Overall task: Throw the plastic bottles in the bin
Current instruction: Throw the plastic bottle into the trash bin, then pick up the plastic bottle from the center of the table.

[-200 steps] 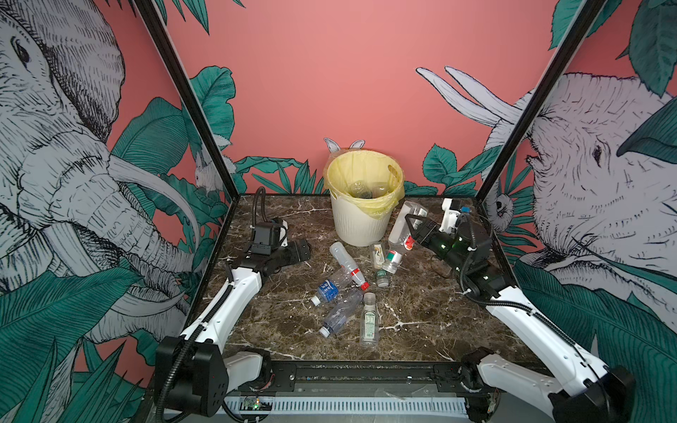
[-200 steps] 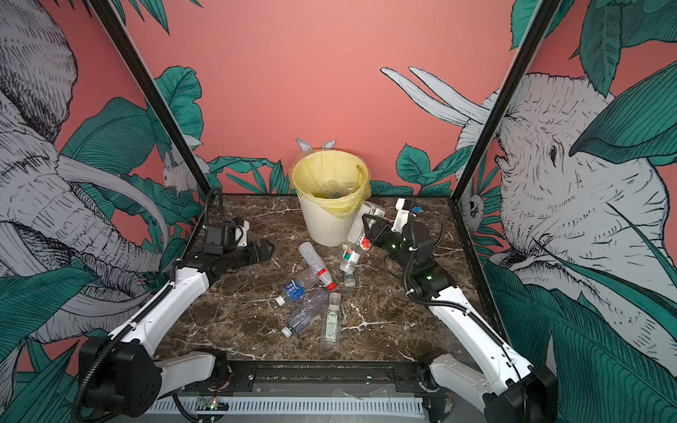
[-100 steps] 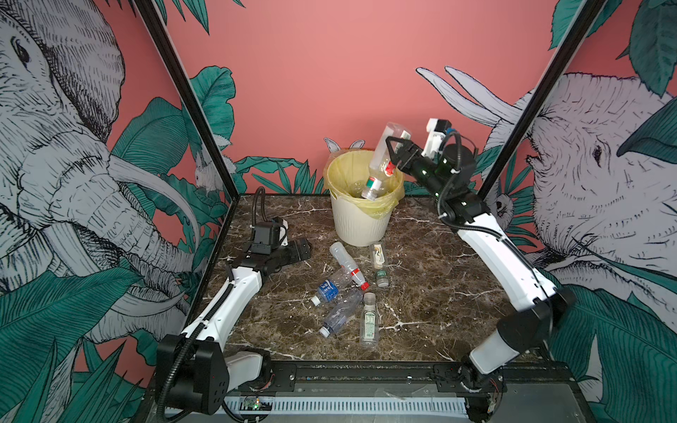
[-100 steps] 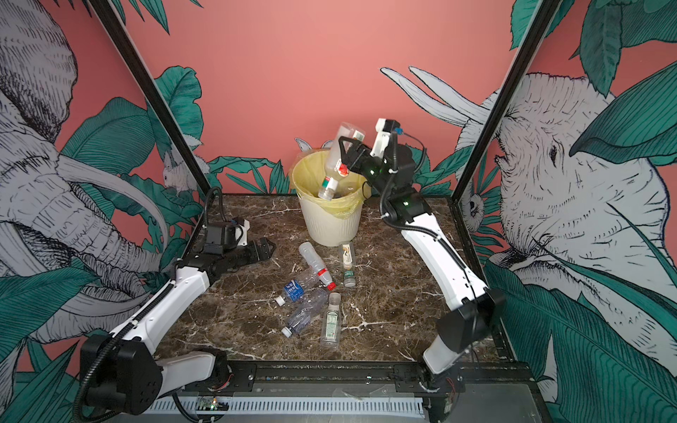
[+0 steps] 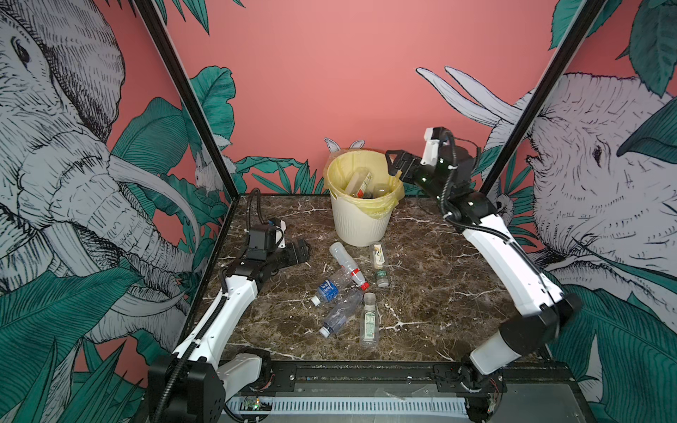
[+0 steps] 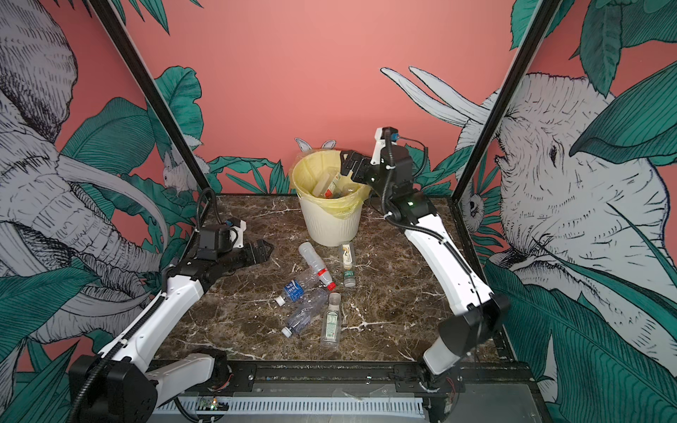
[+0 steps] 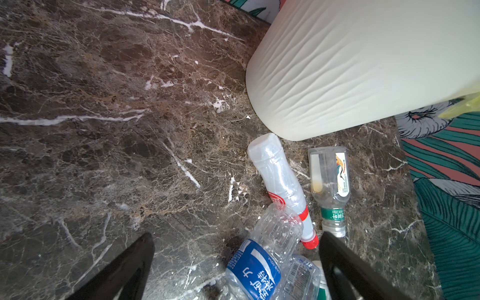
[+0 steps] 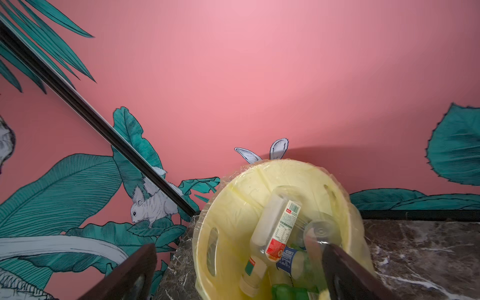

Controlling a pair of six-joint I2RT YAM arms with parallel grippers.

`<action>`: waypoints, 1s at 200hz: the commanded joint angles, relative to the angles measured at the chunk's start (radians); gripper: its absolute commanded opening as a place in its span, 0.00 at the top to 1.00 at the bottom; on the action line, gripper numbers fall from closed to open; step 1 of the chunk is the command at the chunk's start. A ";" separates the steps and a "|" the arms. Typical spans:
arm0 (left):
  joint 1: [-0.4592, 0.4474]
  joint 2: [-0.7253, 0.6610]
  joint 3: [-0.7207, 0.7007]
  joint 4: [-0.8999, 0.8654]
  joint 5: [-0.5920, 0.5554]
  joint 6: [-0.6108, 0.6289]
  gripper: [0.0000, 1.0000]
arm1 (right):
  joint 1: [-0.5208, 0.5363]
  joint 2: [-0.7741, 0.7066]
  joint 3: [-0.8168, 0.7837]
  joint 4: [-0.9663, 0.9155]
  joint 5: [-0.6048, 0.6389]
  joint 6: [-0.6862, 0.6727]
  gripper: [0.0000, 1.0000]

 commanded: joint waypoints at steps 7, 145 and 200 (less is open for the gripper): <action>0.007 0.034 0.025 -0.038 0.043 0.040 0.00 | 0.005 -0.139 -0.203 0.111 0.045 -0.057 0.01; 0.007 0.069 0.000 -0.088 0.168 0.064 0.01 | 0.003 -0.328 -0.708 0.068 0.025 -0.013 0.01; -0.009 0.079 -0.018 -0.121 0.194 0.072 0.01 | 0.004 -0.299 -0.759 0.084 -0.023 0.024 0.01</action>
